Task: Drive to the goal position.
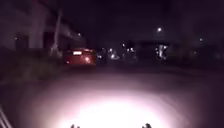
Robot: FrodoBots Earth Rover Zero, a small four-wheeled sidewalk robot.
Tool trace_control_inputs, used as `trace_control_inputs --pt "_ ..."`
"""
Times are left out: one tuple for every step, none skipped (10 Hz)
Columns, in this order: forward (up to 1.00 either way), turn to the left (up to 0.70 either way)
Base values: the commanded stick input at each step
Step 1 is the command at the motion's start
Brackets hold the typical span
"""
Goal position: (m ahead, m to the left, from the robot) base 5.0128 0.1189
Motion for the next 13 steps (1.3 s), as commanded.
trace_control_inputs --pt "0.50 0.00" --pt "0.50 0.00" --pt "0.50 0.00" --pt "0.50 0.00" --pt "0.50 0.00" --pt "0.50 0.00" --pt "0.50 0.00" --pt "0.50 0.00" --pt "0.50 0.00" --pt "0.50 0.00" --pt "0.50 0.00" --pt "0.50 0.00" --pt "0.50 0.00"
